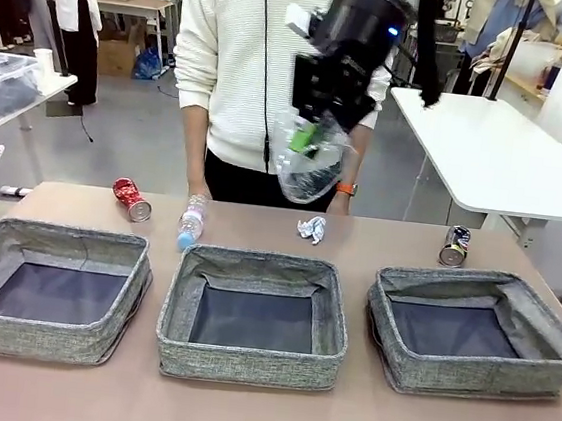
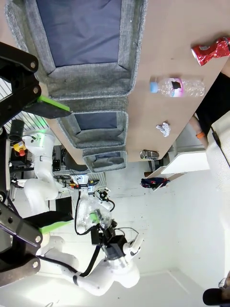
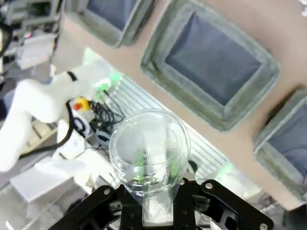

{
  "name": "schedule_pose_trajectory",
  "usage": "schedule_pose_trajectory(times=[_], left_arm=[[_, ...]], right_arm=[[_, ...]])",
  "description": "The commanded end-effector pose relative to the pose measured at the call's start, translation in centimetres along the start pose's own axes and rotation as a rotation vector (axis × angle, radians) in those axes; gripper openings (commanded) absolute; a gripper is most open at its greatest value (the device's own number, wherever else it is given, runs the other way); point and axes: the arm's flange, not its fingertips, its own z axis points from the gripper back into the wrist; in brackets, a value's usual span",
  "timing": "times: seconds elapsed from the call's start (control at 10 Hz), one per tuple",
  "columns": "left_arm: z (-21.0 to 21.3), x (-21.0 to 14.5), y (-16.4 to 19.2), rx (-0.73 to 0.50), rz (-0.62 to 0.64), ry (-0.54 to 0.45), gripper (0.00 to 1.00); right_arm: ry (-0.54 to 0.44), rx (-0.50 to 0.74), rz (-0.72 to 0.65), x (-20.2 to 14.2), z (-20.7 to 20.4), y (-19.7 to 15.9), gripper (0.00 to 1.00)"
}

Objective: Sort the waste into the appropriate baskets.
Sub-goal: Pick up the waste item pointed out by the person.

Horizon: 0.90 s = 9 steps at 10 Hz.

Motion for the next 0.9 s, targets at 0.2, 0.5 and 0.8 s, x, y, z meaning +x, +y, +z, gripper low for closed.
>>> schedule_pose_trajectory(times=[0.2, 0.5, 0.8], left_arm=[[0.0, 0.1, -0.2, -0.019, -0.015, -0.006, 1.00], [0.0, 0.1, -0.2, -0.019, -0.015, -0.006, 1.00], [0.0, 0.1, -0.2, -0.019, -0.015, -0.006, 1.00]], right_arm=[[0.028, -0.326, -0.446, 1.9, 2.9, 10.8, 0.21], [-0.032, -0.416, -0.560, 0.5, 5.2, 12.3, 0.21], [-0.063, -0.495, -0.581, -0.3, 8.1, 13.5, 0.21]])
